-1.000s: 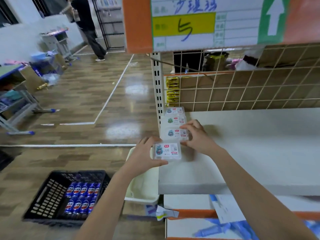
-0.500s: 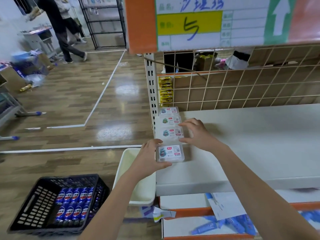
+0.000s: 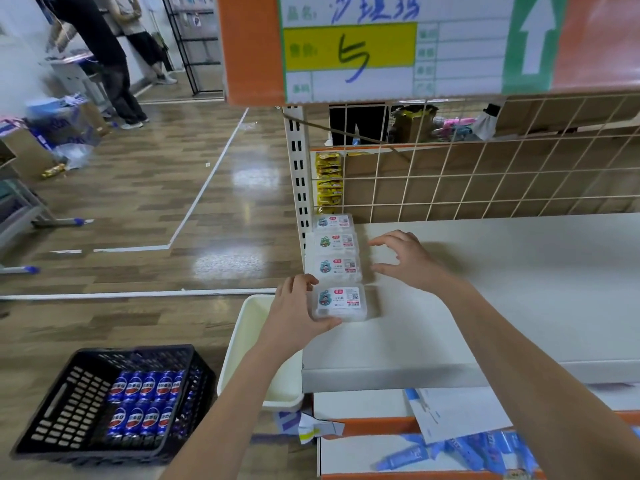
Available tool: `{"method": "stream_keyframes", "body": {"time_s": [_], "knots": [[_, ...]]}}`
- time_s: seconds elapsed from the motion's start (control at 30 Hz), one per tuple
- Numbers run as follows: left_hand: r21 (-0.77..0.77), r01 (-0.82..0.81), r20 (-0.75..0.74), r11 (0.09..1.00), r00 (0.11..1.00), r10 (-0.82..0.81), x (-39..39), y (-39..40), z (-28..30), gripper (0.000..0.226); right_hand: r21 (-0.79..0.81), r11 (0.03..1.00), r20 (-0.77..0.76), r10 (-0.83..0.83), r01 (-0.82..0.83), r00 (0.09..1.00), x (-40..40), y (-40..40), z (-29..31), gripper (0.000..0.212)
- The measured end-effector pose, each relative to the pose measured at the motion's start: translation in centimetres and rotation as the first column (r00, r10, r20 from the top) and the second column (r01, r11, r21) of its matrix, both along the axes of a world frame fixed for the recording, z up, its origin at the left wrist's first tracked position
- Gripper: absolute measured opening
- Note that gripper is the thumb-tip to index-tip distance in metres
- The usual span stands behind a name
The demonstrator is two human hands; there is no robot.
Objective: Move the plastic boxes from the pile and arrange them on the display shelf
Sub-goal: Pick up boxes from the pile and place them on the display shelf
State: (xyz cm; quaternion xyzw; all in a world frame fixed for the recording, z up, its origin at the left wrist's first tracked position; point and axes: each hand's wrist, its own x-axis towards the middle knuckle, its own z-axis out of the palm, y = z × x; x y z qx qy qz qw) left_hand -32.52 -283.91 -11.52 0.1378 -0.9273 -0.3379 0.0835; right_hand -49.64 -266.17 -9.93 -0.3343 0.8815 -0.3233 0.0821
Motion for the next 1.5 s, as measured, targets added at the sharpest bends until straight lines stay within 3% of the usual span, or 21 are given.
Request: {"method": "stream_keyframes", "body": {"time_s": [0.27, 0.6, 0.73, 0.83, 0.97, 1.1, 1.27, 1.5], "knots": [[-0.031, -0.076, -0.011, 0.997, 0.997, 0.076, 0.0, 0.8, -0.1, 0.066, 0.055, 0.998, -0.043, 0.037, -0.035, 0.998, -0.5, -0.1, -0.2, 0.045], [0.001, -0.079, 0.084, 0.997, 0.993, 0.079, 0.3, 0.3, 0.1, 0.074, 0.051, 0.995, -0.050, 0.086, -0.084, 0.995, -1.3, 0.5, 0.3, 0.044], [-0.061, -0.087, 0.013, 0.994, 0.996, 0.088, -0.9, -0.7, 1.8, 0.057, 0.090, 0.993, -0.120, 0.081, -0.070, 0.989, -1.8, 0.8, 0.9, 0.043], [-0.201, -0.032, -0.010, 0.979, 0.999, 0.031, -3.1, -0.7, 3.0, 0.048, 0.139, 0.990, -0.157, 0.051, -0.029, 0.986, -2.0, 1.0, 0.8, 0.043], [-0.426, 0.095, 0.026, 0.900, 0.995, -0.093, -7.2, 0.7, 3.6, 0.045, 0.279, 0.954, -0.210, -0.050, 0.109, 0.976, -1.7, 2.1, 0.4, 0.045], [-0.545, 0.283, 0.095, 0.789, 0.956, -0.277, -11.1, 4.4, 4.1, 0.046, 0.399, 0.874, -0.269, -0.179, 0.279, 0.946, -0.6, 5.2, 0.1, 0.048], [-0.577, 0.510, 0.192, 0.638, 0.844, -0.501, -14.3, 11.9, 3.7, 0.052, 0.464, 0.772, -0.291, -0.330, 0.434, 0.898, 1.5, 11.6, 0.7, 0.051], [-0.568, 0.703, 0.308, 0.428, 0.664, -0.681, -15.8, 26.1, 3.4, 0.057, 0.512, 0.590, -0.322, -0.542, 0.624, 0.776, 5.7, 24.9, 1.6, 0.051]]}}
